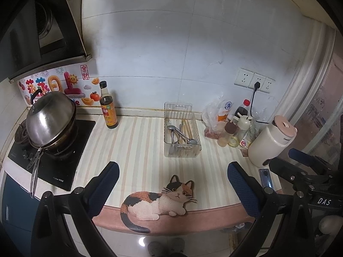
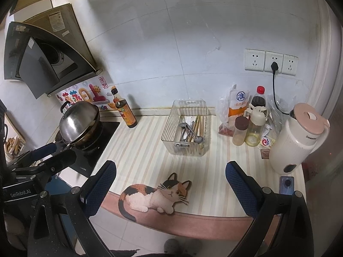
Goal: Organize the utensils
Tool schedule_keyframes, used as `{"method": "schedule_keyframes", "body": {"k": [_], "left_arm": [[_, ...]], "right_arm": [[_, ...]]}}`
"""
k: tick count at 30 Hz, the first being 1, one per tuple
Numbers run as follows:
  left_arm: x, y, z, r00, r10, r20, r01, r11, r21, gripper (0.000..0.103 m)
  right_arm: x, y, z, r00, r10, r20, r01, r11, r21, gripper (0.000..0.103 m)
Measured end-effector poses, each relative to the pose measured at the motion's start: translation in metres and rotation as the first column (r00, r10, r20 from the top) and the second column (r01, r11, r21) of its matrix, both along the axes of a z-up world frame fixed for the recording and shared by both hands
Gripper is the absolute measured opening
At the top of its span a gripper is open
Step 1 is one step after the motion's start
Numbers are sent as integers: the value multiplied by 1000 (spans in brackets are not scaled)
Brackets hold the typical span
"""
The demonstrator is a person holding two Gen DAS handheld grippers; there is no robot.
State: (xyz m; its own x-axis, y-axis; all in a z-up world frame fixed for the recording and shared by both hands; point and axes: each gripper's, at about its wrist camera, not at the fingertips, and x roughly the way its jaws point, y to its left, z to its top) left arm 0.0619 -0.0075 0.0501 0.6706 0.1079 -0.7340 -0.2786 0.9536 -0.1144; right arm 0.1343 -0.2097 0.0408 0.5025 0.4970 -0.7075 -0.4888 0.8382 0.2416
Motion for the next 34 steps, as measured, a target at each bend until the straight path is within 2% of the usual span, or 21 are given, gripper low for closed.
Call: {"method": "schedule_keyframes", "body": {"k": [34], "left_arm": [[-1, 0, 0, 1000, 1, 7, -1, 1000, 3, 103]], "right_arm": [[6, 2, 3, 1000, 5, 4, -5, 1000, 1, 103]]}}
